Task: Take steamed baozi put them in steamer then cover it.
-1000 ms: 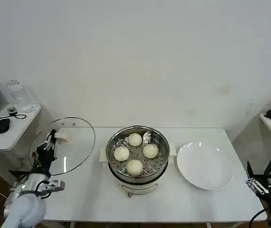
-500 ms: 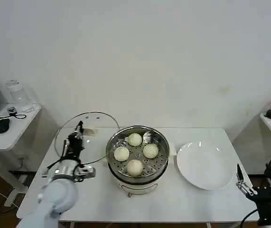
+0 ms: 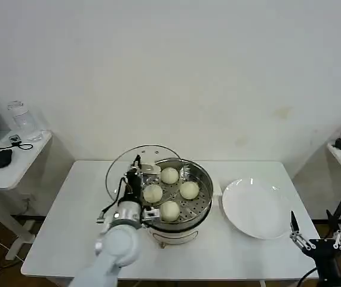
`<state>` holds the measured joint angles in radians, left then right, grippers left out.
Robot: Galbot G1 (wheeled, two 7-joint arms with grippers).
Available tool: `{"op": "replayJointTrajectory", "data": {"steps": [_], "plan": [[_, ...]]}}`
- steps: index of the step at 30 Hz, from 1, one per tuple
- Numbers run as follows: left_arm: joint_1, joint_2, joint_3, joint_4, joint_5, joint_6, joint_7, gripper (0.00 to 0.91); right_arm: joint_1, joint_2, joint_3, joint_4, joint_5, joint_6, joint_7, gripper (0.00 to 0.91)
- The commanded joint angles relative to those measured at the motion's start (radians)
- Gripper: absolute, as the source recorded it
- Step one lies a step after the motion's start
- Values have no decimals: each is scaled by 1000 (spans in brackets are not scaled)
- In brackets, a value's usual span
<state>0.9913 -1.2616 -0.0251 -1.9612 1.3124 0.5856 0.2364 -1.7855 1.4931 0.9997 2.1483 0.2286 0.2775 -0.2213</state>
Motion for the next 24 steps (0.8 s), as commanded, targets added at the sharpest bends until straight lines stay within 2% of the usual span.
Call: {"op": "replayJointTrajectory", "data": {"steps": [1, 12, 24], "plan": [[-25, -172, 57, 55, 99, 27, 36, 0, -1, 12, -14, -1, -20, 3, 0, 907], [-1, -233, 81, 122, 207, 0, 30, 0, 1, 12, -25, -6, -25, 4, 0, 907], [41, -234, 78, 153, 315, -45, 16, 0, 1, 11, -32, -11, -21, 9, 0, 907]]}}
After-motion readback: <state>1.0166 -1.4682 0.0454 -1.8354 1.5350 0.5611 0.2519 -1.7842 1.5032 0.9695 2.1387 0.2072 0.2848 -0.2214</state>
